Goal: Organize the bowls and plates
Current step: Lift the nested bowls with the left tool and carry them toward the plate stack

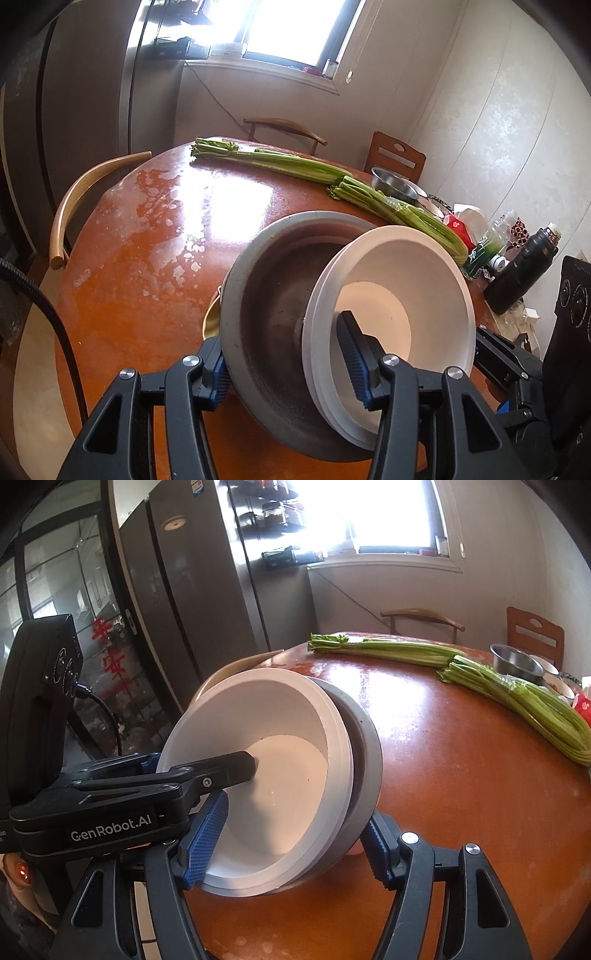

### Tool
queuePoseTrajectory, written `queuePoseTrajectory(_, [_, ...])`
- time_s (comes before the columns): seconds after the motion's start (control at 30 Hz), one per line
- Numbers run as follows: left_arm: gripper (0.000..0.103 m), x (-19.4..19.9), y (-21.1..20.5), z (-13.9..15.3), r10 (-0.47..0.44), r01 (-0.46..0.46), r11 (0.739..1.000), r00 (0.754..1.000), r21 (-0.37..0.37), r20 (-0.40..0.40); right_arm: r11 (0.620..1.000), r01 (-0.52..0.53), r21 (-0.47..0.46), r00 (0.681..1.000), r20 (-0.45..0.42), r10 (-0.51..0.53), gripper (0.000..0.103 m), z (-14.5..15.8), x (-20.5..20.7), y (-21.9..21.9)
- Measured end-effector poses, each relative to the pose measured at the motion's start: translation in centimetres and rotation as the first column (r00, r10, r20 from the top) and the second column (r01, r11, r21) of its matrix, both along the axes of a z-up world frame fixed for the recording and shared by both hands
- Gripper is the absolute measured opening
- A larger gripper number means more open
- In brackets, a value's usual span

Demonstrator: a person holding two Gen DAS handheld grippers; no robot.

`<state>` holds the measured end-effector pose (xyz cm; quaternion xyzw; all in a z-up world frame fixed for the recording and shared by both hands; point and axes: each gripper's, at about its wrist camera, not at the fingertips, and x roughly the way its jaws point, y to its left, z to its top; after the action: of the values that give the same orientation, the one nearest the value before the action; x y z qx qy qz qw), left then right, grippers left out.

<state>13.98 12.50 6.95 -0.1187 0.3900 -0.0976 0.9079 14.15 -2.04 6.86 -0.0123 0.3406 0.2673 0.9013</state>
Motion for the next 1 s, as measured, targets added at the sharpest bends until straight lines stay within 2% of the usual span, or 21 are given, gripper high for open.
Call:
queuePoseTrajectory(0.23, [0.051, 1.7, 0.6, -0.2, 0.008, -0.008, 1.000, 1.000, 0.001, 0.002, 1.000, -0.001, 0.006, 1.000, 0.002, 0.001, 0.070, -0.2, 1.6, 0.5])
queuePoseTrajectory(0.47, [0.051, 3.0, 0.6, -1.7, 0.007, -0.007, 1.000, 1.000, -0.002, -0.025, 1.000, 0.004, 0.000, 1.000, -0.028, -0.004, 0.070, -1.6, 2.5, 0.6])
queuePoseTrajectory(1.0, [0.051, 3.8, 0.6, -4.4, 0.017, -0.017, 1.000, 0.998, 0.008, -0.060, 0.999, 0.015, -0.036, 0.998, -0.053, -0.017, 0.071, -3.7, 3.4, 1.4])
